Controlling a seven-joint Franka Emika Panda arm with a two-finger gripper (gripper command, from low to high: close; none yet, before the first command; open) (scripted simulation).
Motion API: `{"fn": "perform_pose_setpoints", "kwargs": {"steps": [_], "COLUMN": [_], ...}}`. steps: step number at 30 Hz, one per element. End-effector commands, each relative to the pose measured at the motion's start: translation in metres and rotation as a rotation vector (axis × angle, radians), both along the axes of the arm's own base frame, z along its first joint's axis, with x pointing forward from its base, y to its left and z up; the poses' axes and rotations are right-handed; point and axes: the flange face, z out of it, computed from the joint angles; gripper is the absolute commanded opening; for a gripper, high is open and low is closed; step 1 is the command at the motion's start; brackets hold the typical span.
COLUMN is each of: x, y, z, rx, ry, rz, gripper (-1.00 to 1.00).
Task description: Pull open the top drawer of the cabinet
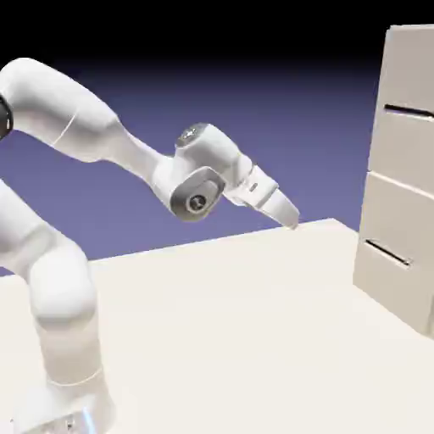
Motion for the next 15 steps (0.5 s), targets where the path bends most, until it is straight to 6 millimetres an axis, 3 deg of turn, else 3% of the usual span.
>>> {"fn": "perform_pose_setpoints", "kwargs": {"steps": [1,8,15], "x": [0.007,0.046,0.062], "y": [0.011,0.09,0.168], "z": [-0.006,-0.062,-0.123], "rx": [-0.055,-0.39,-0.636], "ry": [0.025,0.185,0.277], "rz": [0.048,0.411,0.798], "gripper": [0.0,0.0,0.0]}}
